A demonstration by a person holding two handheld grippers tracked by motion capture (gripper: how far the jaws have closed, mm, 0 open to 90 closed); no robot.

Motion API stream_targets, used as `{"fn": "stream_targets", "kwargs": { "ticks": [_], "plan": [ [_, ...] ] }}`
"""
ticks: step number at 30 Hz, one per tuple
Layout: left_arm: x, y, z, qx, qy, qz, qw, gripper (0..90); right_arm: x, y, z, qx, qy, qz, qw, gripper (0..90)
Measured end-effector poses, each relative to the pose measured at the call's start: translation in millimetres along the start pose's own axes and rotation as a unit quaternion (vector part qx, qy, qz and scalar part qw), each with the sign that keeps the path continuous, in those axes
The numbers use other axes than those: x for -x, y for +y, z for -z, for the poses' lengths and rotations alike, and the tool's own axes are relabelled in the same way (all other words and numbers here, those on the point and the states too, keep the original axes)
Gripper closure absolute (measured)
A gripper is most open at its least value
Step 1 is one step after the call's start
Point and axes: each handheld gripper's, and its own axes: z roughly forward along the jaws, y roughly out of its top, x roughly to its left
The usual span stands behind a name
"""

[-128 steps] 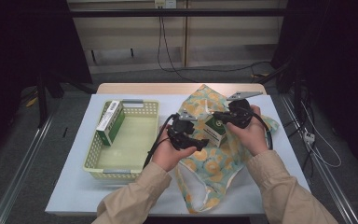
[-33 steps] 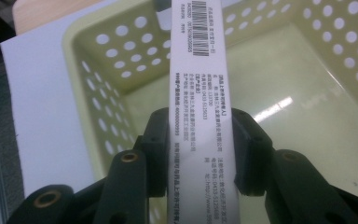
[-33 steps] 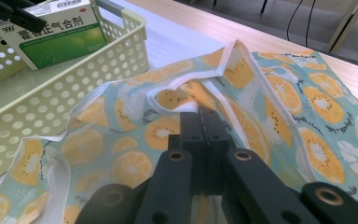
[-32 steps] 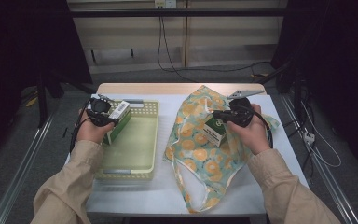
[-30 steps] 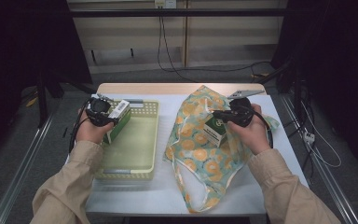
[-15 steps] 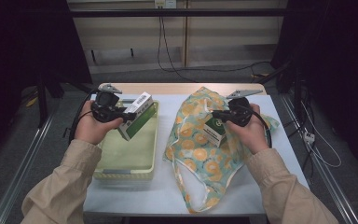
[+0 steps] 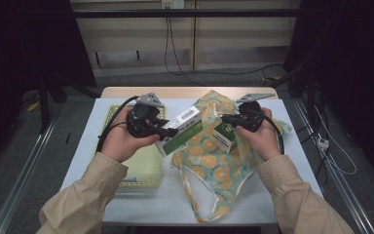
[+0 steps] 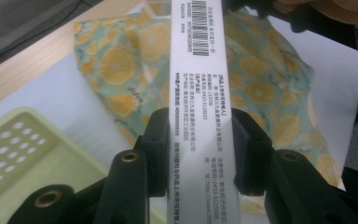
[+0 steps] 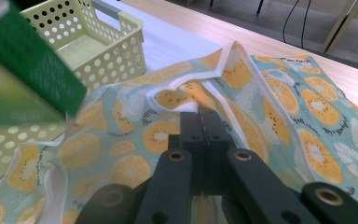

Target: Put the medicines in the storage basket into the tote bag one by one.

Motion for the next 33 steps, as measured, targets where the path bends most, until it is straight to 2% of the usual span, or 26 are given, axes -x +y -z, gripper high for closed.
{"fn": "stream_targets", "kwargs": {
  "ticks": [3, 5, 9, 15, 21, 29, 31, 33],
  "plan": [
    [7.2, -0.4, -14.4, -0.014, -0.008, -0.004, 0.9999, 63.1, -0.2, 0.6, 0.3, 0.000, -0.001, -0.001, 1.0000, 90.0],
    [10.6, -1.1, -24.3, -0.022, -0.005, -0.007, 0.9997, 63.1, -0.8, 1.1, 0.3, 0.002, 0.001, 0.000, 1.0000, 90.0],
    [16.1, -2.5, -42.1, -0.028, -0.020, -0.002, 0.9994, 63.1, -2.4, 2.7, 0.8, 0.003, 0.001, 0.003, 1.0000, 90.0],
    [29.4, -3.9, -59.7, -0.037, -0.045, -0.012, 0.9982, 63.1, -2.2, 3.7, 3.2, 0.003, 0.002, 0.004, 1.0000, 90.0],
    [41.3, -7.0, -88.2, -0.059, -0.059, -0.019, 0.9963, 63.1, -4.2, 4.5, 3.2, 0.006, 0.004, 0.003, 1.0000, 90.0],
    [49.2, -6.1, -119.9, -0.059, -0.072, -0.008, 0.9956, 63.1, -6.4, 9.2, 8.3, 0.006, 0.002, 0.009, 0.9999, 90.0],
    [49.7, -4.9, -127.7, -0.058, -0.069, -0.010, 0.9959, 63.0, -6.4, 9.6, 9.6, 0.007, 0.001, 0.012, 0.9999, 90.0],
    [49.3, -4.3, -135.8, -0.053, -0.068, -0.001, 0.9962, 63.0, -5.9, 9.6, 11.0, 0.007, 0.001, 0.010, 0.9999, 90.0]
  ]
}}
